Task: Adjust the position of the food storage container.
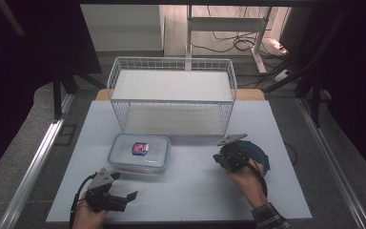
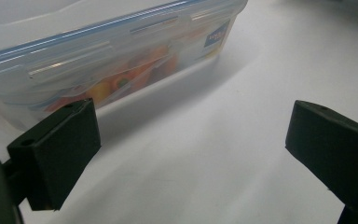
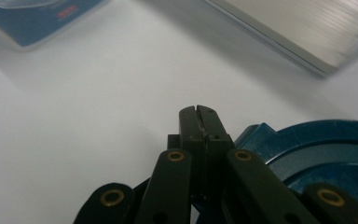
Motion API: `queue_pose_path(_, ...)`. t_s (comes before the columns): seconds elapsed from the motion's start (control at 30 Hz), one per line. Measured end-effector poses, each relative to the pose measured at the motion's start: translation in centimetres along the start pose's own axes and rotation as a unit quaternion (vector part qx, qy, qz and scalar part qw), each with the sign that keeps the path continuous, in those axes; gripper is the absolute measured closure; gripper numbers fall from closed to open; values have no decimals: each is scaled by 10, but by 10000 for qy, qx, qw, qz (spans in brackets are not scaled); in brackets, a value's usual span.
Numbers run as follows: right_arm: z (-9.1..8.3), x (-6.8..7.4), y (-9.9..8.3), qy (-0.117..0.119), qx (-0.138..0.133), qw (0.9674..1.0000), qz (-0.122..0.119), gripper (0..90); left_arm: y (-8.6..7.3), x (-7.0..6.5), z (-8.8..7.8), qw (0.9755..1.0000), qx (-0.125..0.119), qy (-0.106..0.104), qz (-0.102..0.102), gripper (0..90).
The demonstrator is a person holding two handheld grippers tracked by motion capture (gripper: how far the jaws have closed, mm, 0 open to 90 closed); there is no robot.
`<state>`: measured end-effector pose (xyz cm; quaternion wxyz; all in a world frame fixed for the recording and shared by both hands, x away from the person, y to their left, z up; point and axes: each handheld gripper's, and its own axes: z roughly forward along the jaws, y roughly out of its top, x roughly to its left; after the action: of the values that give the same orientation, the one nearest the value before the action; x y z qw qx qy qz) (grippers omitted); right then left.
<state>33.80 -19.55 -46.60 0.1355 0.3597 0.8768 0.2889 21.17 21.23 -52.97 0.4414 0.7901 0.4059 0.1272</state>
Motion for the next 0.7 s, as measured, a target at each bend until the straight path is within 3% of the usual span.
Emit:
queue_pose_path(0.3, -23, -37, -30, -280, -95, 9983, 509, 900, 0, 1, -2, 9999, -39, -27, -101, 29)
queue_pose_path(0.57, -34, -60, -44, -481, -150, 9953, 828, 899, 1, 3, -5, 9999, -73, -39, -114, 30)
queue_pose_path(0.7, -28, -61, -45, -498, -88, 9957, 780, 897, 3, 5, -9, 9999, -63, 31, -111, 30)
